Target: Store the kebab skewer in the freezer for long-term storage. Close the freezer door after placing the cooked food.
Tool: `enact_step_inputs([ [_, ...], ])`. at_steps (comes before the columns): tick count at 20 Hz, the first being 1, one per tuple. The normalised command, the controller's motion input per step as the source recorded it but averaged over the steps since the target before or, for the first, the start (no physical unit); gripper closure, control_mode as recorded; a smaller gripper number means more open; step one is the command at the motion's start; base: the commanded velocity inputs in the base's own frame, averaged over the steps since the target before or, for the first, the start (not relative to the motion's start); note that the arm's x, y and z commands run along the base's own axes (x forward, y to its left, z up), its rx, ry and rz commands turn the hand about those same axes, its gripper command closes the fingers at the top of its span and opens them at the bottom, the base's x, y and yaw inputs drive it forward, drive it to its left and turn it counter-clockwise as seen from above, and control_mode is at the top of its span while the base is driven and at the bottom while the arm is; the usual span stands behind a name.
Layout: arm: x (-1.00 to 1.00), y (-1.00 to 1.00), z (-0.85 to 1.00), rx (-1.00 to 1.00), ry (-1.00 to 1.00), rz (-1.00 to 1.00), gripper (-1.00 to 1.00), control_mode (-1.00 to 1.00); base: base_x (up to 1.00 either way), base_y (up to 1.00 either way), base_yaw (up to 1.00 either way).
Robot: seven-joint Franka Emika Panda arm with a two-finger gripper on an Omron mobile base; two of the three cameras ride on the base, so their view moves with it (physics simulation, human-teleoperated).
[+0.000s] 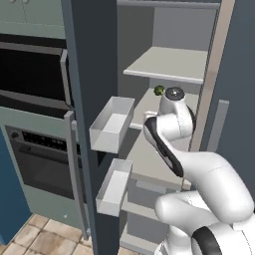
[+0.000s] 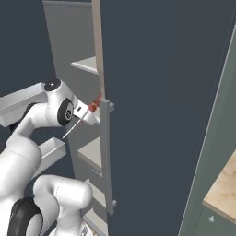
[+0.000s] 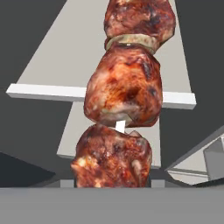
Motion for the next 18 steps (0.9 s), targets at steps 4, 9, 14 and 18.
enact_step_inputs([
  [4, 0.47, -0.19, 0.00, 0.00, -0.09, 0.00, 1.00, -1.00, 0.00, 0.00, 0.00],
  [9, 0.45, -0.08, -0.07, 0.00, 0.00, 0.00, 1.00, -1.00, 0.00, 0.00, 0.00],
  [14, 0.43, -0.02, -0.01, 0.00, 0.01, 0.00, 1.00, -1.00, 0.00, 0.00, 0.00],
  [18, 0.43, -0.03, 0.00, 0.00, 0.01, 0.00, 1.00, -1.00, 0.00, 0.00, 0.00],
])
